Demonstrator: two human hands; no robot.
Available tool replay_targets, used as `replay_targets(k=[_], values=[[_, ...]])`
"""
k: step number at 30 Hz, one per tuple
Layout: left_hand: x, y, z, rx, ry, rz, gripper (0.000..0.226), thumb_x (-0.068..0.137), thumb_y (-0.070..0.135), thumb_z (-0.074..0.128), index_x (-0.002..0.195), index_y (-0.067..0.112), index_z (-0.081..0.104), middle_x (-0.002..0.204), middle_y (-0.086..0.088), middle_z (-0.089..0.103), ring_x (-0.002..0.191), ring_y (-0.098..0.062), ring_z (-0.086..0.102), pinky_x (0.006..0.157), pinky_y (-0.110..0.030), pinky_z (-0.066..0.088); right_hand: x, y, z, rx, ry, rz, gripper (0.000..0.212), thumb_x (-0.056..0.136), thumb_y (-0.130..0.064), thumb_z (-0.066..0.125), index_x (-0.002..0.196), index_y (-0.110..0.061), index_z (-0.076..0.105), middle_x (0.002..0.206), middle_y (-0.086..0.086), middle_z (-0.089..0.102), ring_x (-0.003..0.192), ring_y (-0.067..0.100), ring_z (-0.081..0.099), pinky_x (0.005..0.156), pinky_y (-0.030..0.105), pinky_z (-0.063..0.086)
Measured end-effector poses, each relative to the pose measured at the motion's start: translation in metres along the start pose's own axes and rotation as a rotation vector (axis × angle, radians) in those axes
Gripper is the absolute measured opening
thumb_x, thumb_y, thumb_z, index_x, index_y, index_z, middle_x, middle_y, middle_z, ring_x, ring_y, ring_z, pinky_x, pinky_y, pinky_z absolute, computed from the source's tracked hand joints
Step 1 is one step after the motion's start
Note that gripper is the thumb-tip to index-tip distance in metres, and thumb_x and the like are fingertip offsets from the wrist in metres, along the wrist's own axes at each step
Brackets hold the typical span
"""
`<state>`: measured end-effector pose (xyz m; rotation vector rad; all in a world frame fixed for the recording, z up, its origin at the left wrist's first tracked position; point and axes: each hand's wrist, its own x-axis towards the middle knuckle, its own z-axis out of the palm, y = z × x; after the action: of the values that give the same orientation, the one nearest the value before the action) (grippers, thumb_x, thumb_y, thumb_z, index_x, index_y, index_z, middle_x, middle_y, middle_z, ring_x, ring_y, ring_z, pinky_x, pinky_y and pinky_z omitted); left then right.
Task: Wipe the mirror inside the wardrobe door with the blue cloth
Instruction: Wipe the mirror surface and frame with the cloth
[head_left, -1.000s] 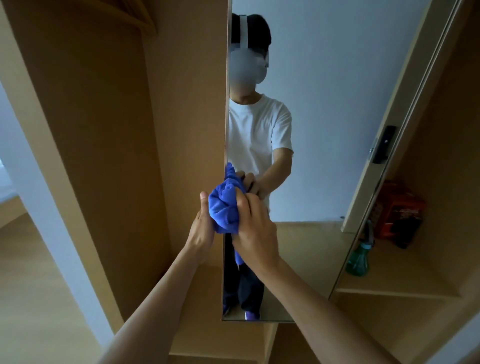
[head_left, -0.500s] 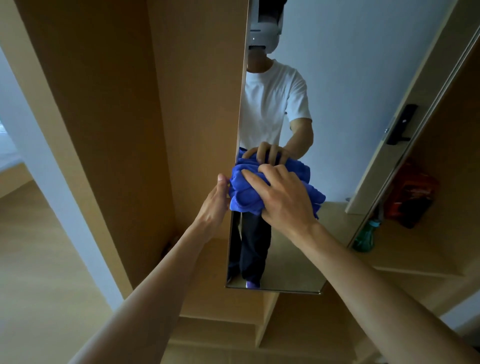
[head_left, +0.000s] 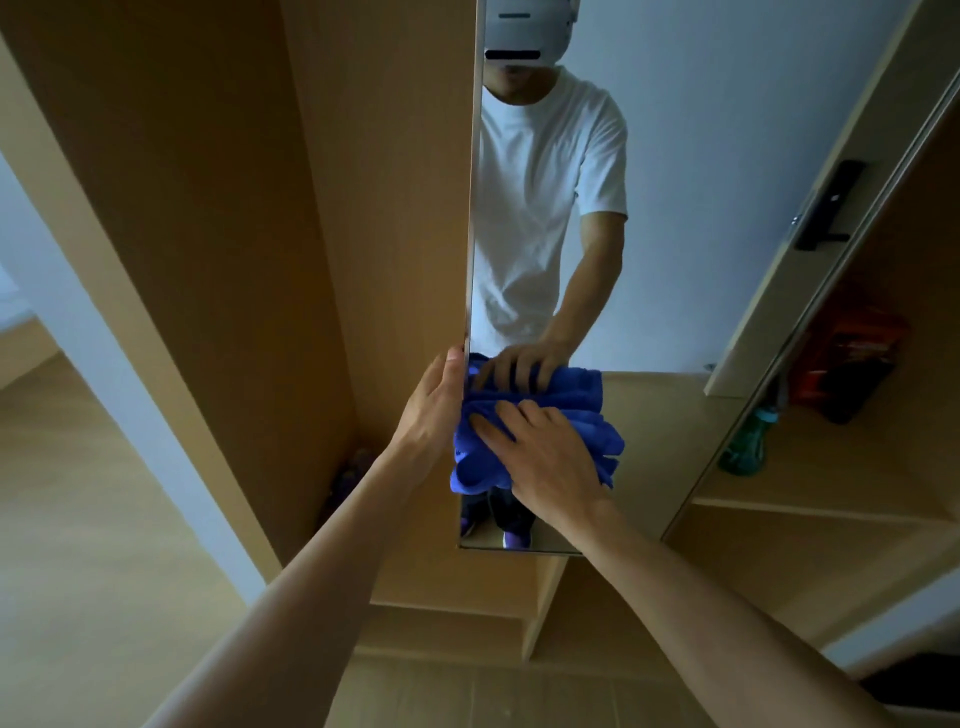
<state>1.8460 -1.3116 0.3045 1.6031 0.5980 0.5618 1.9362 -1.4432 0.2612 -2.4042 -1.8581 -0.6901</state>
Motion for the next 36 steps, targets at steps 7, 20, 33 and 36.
replay_targets(k=[7,20,33,36], values=[[0.0,-0.011,0.005,0.047,0.012,0.008,0.036,0.109,0.047,0.03,0.138,0.043,0.05,0.141,-0.021,0.054,0.134,-0.041,0.047,0.112,-0.054,0.04,-0.009,-0.001,0.004,0.023,-0.071,0.005,0.058,0.086,-0.022,0.067,0.141,-0.023,0.046,0.123,0.006,0.056,0.102,0.027,0.054,0.082,0.042,0.048],[-0.007,-0.026,0.01,0.046,0.025,-0.029,0.039,0.109,0.049,0.028,0.142,0.041,0.047,0.128,0.0,0.061,0.127,-0.027,0.055,0.109,-0.047,0.044,0.004,0.063,-0.068,0.024,0.267,0.105,0.061,0.076,-0.015,0.076,0.134,-0.021,0.059,0.117,0.007,0.06,0.091,0.026,0.055,0.072,0.042,0.048],[-0.009,-0.029,0.028,0.142,0.098,0.031,0.041,0.111,0.034,0.032,0.152,0.037,0.033,0.138,0.011,0.044,0.124,-0.01,0.041,0.098,-0.031,0.031,-0.047,0.057,0.013,0.027,0.054,0.022,0.051,0.081,-0.019,0.073,0.131,-0.022,0.061,0.118,0.006,0.063,0.097,0.028,0.058,0.08,0.04,0.051],[-0.013,-0.027,0.034,0.155,0.104,0.04,0.046,0.111,0.027,0.035,0.156,0.032,0.029,0.149,0.005,0.042,0.136,-0.014,0.038,0.109,-0.036,0.032,-0.051,0.058,0.015,0.039,0.035,0.005,0.047,0.082,-0.021,0.075,0.128,-0.023,0.063,0.114,0.005,0.064,0.094,0.028,0.059,0.077,0.04,0.051]])
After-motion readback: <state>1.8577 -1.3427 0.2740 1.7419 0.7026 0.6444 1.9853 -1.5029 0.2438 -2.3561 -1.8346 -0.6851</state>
